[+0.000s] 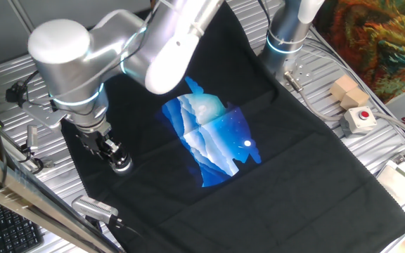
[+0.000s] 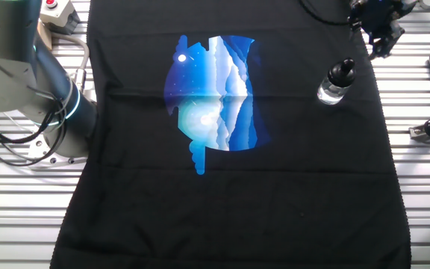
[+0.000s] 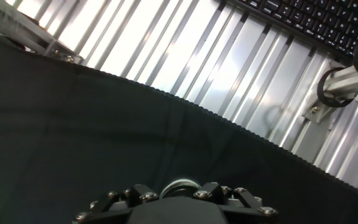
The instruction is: Screw the lid onto the jar
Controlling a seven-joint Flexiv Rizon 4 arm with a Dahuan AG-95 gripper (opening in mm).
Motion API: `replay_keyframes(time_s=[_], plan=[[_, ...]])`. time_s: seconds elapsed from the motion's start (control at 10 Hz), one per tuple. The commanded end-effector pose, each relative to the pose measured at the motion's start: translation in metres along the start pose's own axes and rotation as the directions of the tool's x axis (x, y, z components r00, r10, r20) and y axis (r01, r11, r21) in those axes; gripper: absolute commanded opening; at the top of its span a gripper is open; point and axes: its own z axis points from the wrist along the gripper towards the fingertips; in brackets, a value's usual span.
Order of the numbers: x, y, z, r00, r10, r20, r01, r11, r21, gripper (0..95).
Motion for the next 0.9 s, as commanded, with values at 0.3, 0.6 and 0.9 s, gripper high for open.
replay_keyframes(time_s=[0.3, 0.6, 0.9], plan=[[0.004, -0.001, 0.001, 0.999, -0.037, 0.0, 0.037, 0.999, 0.02, 57.0], [0.011, -0.003, 0.008, 0.999, -0.04, 0.005, 0.04, 0.999, 0.019, 57.0], [0.018, 0.002, 0.014, 1.0, -0.028, 0.002, 0.028, 0.999, 0.02, 57.0]])
